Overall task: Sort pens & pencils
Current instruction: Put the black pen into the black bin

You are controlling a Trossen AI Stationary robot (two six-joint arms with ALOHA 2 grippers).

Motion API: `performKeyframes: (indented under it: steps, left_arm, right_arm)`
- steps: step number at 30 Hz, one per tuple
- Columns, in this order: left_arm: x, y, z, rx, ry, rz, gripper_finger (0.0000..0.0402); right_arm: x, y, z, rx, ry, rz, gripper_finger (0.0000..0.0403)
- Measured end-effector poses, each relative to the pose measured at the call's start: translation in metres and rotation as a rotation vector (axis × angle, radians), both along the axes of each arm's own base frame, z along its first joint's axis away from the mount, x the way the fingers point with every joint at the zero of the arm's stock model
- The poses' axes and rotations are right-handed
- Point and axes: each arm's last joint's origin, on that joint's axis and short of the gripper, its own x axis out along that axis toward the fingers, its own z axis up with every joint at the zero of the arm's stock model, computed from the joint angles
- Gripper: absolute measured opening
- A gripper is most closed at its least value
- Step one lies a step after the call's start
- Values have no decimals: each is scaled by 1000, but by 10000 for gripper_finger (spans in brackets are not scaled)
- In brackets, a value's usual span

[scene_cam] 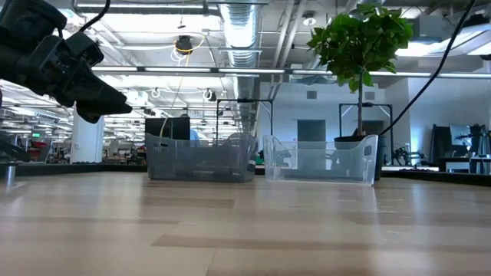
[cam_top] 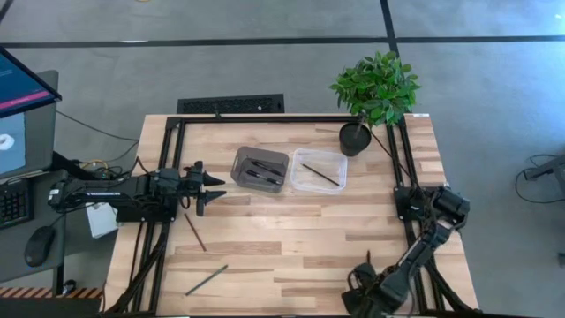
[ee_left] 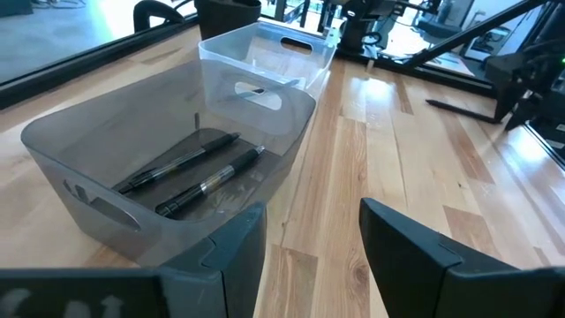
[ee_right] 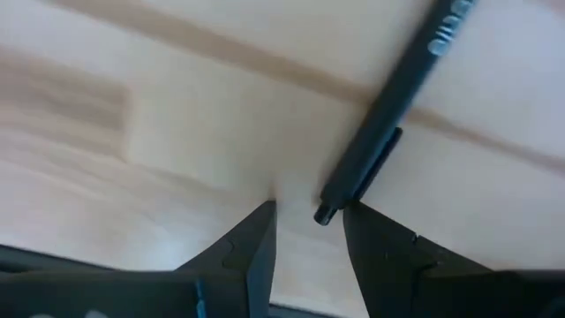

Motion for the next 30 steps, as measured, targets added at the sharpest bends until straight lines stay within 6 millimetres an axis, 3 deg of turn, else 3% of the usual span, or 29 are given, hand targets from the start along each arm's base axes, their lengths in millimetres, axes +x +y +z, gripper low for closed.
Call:
performKeyframes:
  steps: [8,18,24,30]
  left_arm:
    - [0,0,0,0,2,0,174]
    - [0,0,0,0,3,0,174]
    - [0,0,0,0,3,-1,174]
    - [0,0,0,-4,4,-14,174]
  right_arm:
    - [39,-31,0,-37,-80,117,160]
    - [82,-85,0,-117,-98,257,159]
    - [100,-113,0,-120,-99,371,159]
    - [105,-124,11,-211,-161,529,158]
